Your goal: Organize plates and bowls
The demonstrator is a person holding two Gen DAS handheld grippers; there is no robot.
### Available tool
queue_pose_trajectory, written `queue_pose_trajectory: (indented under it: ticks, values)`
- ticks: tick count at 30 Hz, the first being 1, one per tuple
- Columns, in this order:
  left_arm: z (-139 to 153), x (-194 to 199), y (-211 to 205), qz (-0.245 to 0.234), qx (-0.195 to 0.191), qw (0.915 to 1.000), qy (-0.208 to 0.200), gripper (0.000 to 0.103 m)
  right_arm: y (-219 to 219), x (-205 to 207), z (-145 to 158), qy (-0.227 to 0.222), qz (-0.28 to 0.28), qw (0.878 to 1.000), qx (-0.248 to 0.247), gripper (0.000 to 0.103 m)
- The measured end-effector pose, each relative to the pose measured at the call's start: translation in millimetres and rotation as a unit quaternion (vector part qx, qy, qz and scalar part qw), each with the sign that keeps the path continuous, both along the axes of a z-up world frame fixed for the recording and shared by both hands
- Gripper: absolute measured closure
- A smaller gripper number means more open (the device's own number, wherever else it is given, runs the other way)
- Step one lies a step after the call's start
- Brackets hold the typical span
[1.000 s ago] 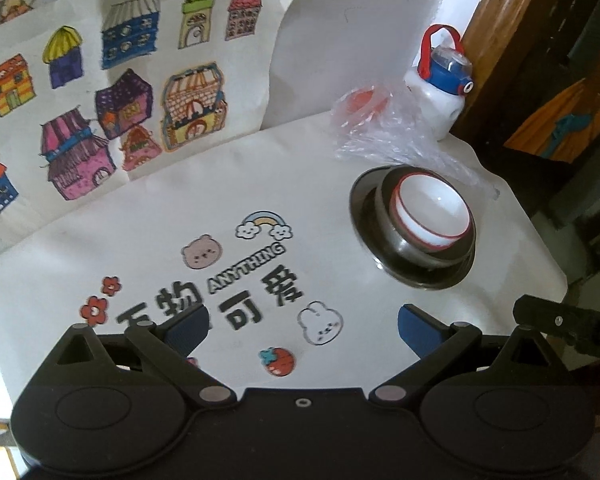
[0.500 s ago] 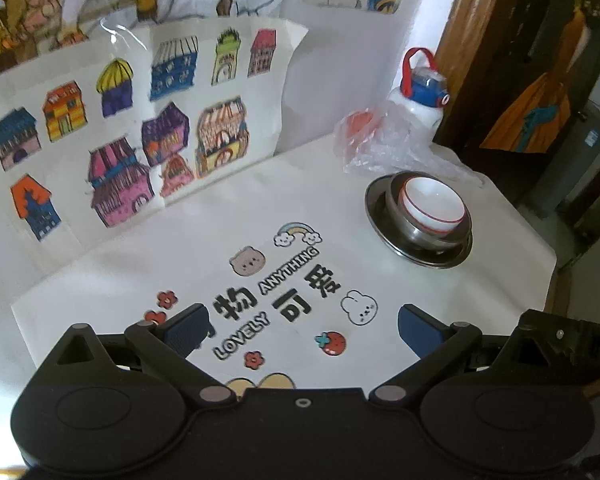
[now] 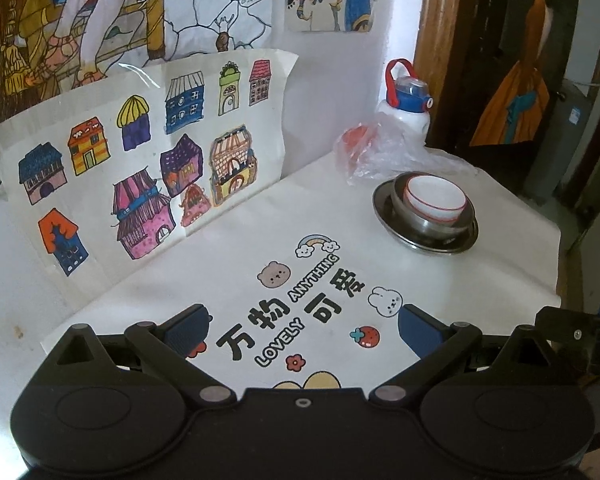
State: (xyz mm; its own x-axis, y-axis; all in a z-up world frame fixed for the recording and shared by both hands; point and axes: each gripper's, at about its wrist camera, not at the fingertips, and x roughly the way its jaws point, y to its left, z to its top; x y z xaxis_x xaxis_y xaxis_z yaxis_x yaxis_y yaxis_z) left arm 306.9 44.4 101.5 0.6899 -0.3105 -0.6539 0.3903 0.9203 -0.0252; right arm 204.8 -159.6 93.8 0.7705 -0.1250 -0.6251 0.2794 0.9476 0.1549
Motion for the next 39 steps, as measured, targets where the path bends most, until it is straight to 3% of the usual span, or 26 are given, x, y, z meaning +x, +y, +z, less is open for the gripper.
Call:
queue_pose_trajectory:
  ticks: [7, 16, 39]
  values:
    - [-8, -8, -3, -0.004, 0.024, 0.9997, -0.007, 0.002, 11, -9, -6, -0.007, 0.008, 1.0, -0.022, 0.0]
    - [-24, -16, -4, -0.013, 0.019, 0.9996, 0.019, 0.002, 9, -19, -20, 0.001, -0.012, 1.0, -0.013, 0.0]
    - [-19, -19, -6, -0.032, 0.008, 0.9995, 0.003, 0.002, 6, -24, -17, -0.003, -0.026, 1.0, -0.011, 0.0]
